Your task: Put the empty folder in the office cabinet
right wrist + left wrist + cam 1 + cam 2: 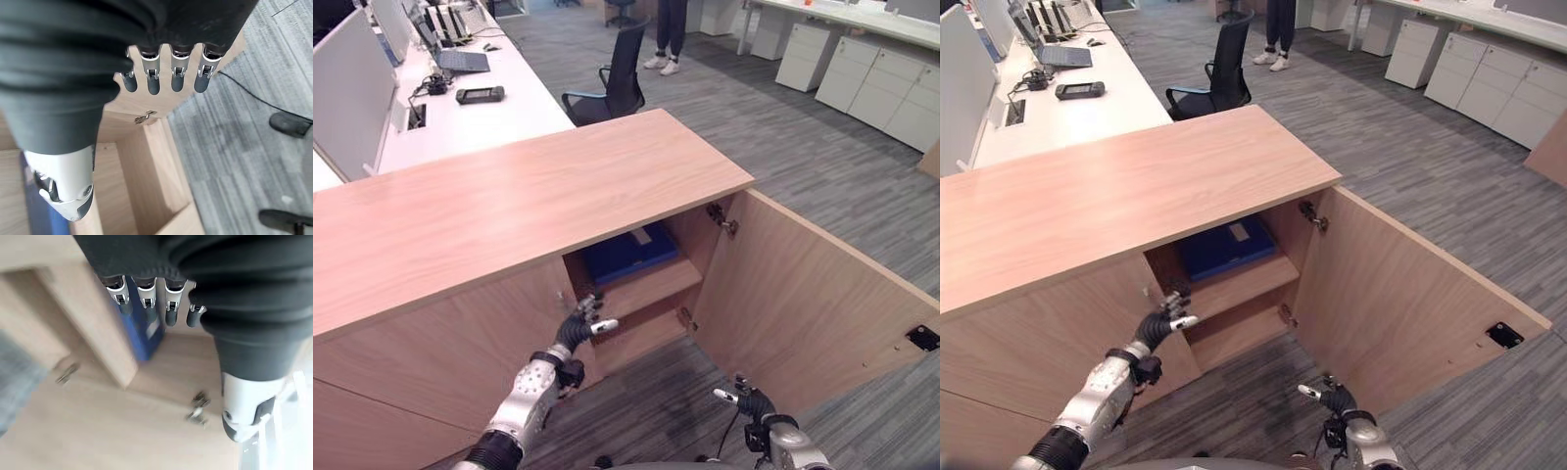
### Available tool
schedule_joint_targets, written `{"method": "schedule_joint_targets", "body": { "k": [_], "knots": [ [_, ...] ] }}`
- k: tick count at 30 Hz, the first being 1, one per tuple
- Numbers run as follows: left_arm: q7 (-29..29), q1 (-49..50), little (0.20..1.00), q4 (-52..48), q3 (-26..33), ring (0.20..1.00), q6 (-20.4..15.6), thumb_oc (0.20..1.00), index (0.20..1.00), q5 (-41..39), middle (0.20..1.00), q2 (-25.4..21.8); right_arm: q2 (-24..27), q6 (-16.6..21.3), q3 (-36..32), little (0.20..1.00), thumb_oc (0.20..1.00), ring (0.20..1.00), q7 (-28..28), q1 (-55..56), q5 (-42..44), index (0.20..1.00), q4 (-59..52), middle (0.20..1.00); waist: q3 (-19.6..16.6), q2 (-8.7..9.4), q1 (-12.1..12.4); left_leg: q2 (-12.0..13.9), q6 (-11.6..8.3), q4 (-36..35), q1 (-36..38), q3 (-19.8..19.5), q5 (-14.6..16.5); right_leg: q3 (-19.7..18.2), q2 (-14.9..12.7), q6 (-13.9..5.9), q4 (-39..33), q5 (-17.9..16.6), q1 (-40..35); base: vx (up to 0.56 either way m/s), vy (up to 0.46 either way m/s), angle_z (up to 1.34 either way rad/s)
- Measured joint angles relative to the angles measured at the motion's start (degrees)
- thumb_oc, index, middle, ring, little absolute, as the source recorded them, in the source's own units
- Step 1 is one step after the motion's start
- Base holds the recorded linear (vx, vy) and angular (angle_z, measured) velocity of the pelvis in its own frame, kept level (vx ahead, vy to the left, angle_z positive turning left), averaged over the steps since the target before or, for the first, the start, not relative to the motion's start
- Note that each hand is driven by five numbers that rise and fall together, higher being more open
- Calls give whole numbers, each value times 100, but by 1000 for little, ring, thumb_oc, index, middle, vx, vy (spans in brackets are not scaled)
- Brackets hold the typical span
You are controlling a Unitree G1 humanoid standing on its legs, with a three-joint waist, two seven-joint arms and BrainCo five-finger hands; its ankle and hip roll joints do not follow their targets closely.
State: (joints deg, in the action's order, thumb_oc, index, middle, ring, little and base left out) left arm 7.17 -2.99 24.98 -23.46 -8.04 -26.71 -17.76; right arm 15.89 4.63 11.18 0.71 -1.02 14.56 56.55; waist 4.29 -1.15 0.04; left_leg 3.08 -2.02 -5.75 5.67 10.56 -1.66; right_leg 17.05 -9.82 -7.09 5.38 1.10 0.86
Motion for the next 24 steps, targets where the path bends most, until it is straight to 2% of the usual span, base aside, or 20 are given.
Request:
{"method": "schedule_joint_targets", "body": {
  "k": [4, 5, 7, 10, 11, 13, 15, 16, 17, 18, 19, 20, 21, 22, 23, 24],
  "knots": [
    [141, 88, 1000, 211, -118, 1000, 75, 1000, 1000, 5, 1000, 166, 177, -21, -25, 1000, 1000, 1000, -69, 90, 1, 1000, -2, 1000, -5, -270, -222, 77, -59, 54, -12, 40, -83, -52, 135, 159, -269, -132, -125, 12, -168, -11],
    [138, 136, 1000, 282, -109, 1000, 76, 1000, 1000, 5, 1000, 189, 245, -24, -26, 1000, 1000, 1000, -74, 76, 0, 1000, 30, 1000, -82, -394, -260, 110, -61, 54, -3, 173, -81, -135, 234, 101, -697, -296, -255, 3, -263, -38],
    [135, 132, 1000, 313, -91, 1000, 77, 1000, 1000, 6, 1000, 193, 256, -23, -20, 1000, 1000, 1000, -72, 57, 0, 1000, 35, 1000, -110, -470, -267, 144, -62, 56, 33, 225, -80, -235, 296, 125, -925, -417, -334, 8, -184, -39],
    [127, 145, 1000, 456, -81, 1000, 84, 1000, 1000, 5, 1000, 216, 244, -18, -13, 1000, 1000, 1000, -70, -31, 1, 1000, 254, 1000, -157, -565, -247, 227, -82, 52, 161, 487, -64, -490, 409, 94, -1053, -451, -342, 21, -163, -48],
    [120, 130, 1000, 490, -54, 1000, 92, 1000, 1000, 3, 1000, 272, 317, -7, -16, 1000, 1000, 1000, -68, -22, 3, 1000, 282, 1000, -179, -688, -329, 348, -201, 124, 164, 557, 59, -530, 498, 155, -1027, -425, -295, 64, -243, -60],
    [112, 115, 1000, 639, 28, 1000, 101, 1000, 1000, 2, 1000, 400, 394, -25, -30, 1000, 1000, 1000, -71, -36, 4, 1000, 440, 1000, -172, -794, -288, 438, -239, 226, 270, 780, 121, -772, 614, 210, -1012, -444, -305, 83, -172, -58],
    [105, 60, 1000, 653, 48, 1000, 113, 1000, 1000, 1, 1000, 462, 585, -20, -34, 1000, 1000, 1000, -70, 8, 6, 1000, 507, 1000, -184, -925, -466, 571, -310, 373, 256, 803, 179, -792, 714, 308, -964, -377, -298, 81, -213, -27],
    [92, 43, 1000, 743, 59, 1000, 112, 1000, 1000, 2, 1000, 450, 632, -20, -51, 1000, 1000, 1000, -69, -3, 8, 1000, 633, 1000, -102, -897, -522, 663, -450, 887, 139, 808, 214, -859, 731, 453, -765, -272, -286, 67, -207, -38],
    [87, 26, 1000, 905, 89, 1000, 110, 1000, 1000, 1, 1000, 445, 632, -17, -87, 1000, 1000, 1000, -63, -8, 10, 1000, 648, 1000, -48, -746, -529, 703, -736, 1615, -212, 713, 48, -862, 647, 601, -422, -167, -95, 85, -151, -50],
    [48, 9, 1000, 1110, 116, 1000, 113, 1000, 1000, 1, 1000, 415, 612, -23, -187, 1000, 1000, 1000, -68, -26, 13, 1000, 691, 1000, 49, -497, -584, 785, -1178, 2658, -675, 508, -245, -992, 511, 714, -46, 39, 66, 120, -33, -100],
    [-3, 69, 1000, 1378, 114, 1000, 126, 1000, 1000, 2, 1000, 467, 620, -16, -174, 1000, 1000, 1000, -85, -133, 19, 1000, 733, 1000, 62, -342, -571, 902, -1138, 3519, -1132, 265, -473, -1300, 590, 706, -206, 44, -8, 120, 27, -153],
    [-4, 89, 1000, 1558, 115, 1000, 118, 1000, 1000, 7, 1000, 492, 586, 4, -127, 1000, 1000, 1000, -94, -286, 31, 1000, 892, 1000, 23, -192, -542, 689, -989, 3097, -1152, -65, -293, -1475, 631, 593, -772, 28, -172, 125, 45, -235],
    [-28, 83, 1000, 1655, 114, 1000, 98, 1000, 1000, 12, 1000, 582, 628, 2, -114, 1000, 1000, 1000, -97, -367, 125, 1000, 924, 1000, 31, -264, -413, 487, -872, 1182, -777, -600, -192, -1438, 781, 318, -906, 81, -146, 106, 60, -209],
    [-39, 30, 1000, 1756, 119, 1000, 72, 1000, 1000, 28, 1000, 568, 565, 4, -97, 1000, 1000, 1000, -90, -336, 197, 1000, 898, 1000, 98, -178, -478, 349, -882, 128, -482, -652, -249, -1076, 829, 779, -1085, -571, -236, 136, 58, -145],
    [-25, 23, 1000, 1901, 87, 1000, 73, 1000, 1000, 57, 1000, 596, 593, 27, -105, 1000, 1000, 1000, -98, -184, 235, 1000, 873, 1000, 76, -160, -645, 96, -743, 271, -525, -628, -150, -1038, 907, 893, -1083, -560, -296, 141, 36, -57],
    [-30, 11, 1000, 1986, 111, 1000, 70, 1000, 1000, 76, 1000, 571, 590, 21, -136, 1000, 1000, 1000, -100, -78, 238, 1000, 876, 1000, 24, -127, -697, -135, -583, 565, -524, -579, -43, -1108, 904, 938, -1081, -520, -313, 125, 6, -31]
  ]
}}
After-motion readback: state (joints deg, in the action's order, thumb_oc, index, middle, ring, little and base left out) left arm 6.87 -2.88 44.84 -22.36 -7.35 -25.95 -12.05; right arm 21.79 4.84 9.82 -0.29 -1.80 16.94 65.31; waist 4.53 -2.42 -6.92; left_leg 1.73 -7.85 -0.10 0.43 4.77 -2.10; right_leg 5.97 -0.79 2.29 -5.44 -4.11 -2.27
